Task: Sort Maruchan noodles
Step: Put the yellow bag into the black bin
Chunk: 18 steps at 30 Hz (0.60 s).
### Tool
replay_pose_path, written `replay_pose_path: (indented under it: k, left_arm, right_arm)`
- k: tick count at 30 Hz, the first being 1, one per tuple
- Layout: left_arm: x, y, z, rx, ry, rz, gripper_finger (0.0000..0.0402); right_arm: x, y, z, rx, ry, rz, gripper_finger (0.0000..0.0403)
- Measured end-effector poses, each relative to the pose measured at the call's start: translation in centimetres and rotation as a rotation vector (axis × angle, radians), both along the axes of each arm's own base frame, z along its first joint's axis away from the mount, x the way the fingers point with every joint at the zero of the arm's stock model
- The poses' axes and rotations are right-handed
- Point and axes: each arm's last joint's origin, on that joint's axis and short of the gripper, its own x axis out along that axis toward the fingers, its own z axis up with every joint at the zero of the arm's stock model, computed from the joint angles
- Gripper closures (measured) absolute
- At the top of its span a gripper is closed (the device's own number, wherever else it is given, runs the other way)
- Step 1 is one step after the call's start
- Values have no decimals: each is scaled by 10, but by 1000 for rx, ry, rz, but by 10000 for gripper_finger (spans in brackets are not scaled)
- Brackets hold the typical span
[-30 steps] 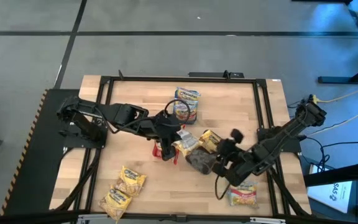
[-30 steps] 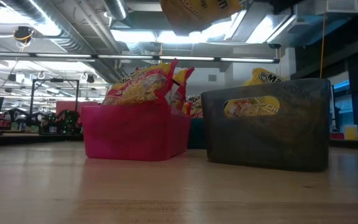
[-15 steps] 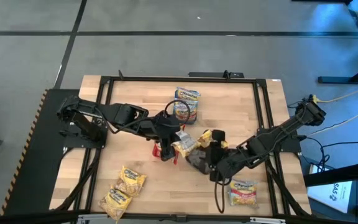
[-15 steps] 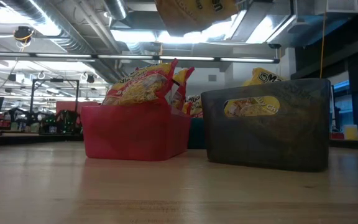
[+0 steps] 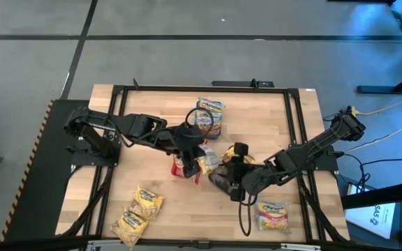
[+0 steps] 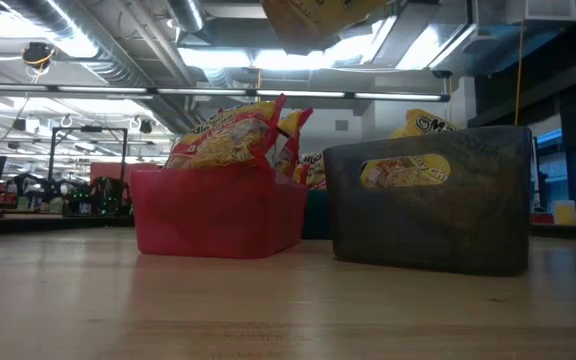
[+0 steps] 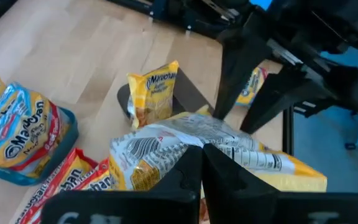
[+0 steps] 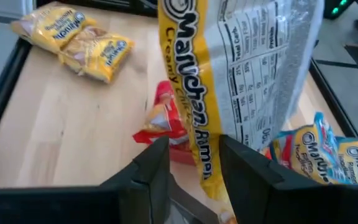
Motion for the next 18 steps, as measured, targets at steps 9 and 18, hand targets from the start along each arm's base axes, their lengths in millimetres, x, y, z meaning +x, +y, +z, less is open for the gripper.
replay_pose_path:
  k: [9, 18]
  left_arm:
    - [3, -2, 4, -21, -45, -34, 401]
    - [3, 4, 2, -9, -26, -27, 401]
  right_arm:
    - [3, -7, 0, 6, -9, -56, 264]
    - [9, -14, 1, 96, -24, -78, 264]
